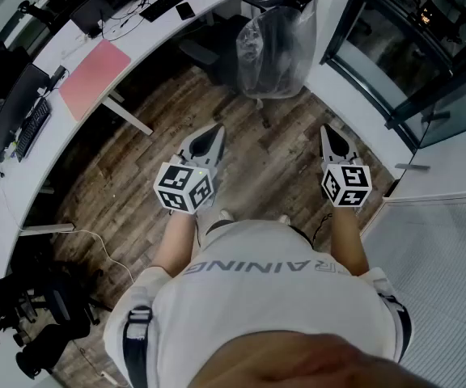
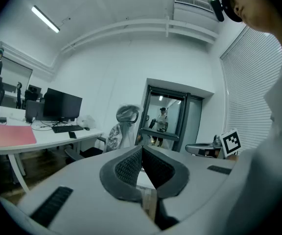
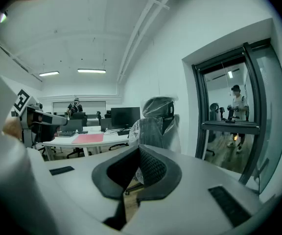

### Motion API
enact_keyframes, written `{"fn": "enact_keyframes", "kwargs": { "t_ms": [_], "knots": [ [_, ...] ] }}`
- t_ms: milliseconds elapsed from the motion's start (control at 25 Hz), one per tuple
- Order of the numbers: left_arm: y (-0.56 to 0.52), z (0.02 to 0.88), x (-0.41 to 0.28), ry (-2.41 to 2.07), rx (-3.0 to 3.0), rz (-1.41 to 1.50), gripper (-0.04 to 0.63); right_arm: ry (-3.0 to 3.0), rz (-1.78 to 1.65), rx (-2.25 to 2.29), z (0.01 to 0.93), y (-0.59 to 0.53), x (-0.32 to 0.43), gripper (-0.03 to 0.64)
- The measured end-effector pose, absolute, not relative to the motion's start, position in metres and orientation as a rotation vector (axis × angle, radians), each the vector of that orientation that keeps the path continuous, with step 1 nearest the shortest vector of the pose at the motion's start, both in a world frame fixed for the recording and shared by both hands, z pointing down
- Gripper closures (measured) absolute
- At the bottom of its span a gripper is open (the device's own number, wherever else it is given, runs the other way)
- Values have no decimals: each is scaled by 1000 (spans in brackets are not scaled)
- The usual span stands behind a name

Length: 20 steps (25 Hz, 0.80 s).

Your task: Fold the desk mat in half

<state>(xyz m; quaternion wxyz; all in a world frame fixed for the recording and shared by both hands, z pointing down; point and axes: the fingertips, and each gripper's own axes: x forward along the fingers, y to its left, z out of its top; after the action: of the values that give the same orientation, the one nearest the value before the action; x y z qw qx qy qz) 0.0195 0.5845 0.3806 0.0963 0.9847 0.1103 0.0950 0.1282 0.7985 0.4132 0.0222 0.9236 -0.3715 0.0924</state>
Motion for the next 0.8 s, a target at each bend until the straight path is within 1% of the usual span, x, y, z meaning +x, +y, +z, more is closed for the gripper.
{"fn": "enact_keyframes", "kwargs": {
  "t_ms": [440,800],
  "knots": [
    [574,385,21,317,2908,281,568,-1160,285,2846,415,786,132,594],
    [546,375,20,289,2912,251,568,-1246,287,2899,408,758,135,594]
  ]
}}
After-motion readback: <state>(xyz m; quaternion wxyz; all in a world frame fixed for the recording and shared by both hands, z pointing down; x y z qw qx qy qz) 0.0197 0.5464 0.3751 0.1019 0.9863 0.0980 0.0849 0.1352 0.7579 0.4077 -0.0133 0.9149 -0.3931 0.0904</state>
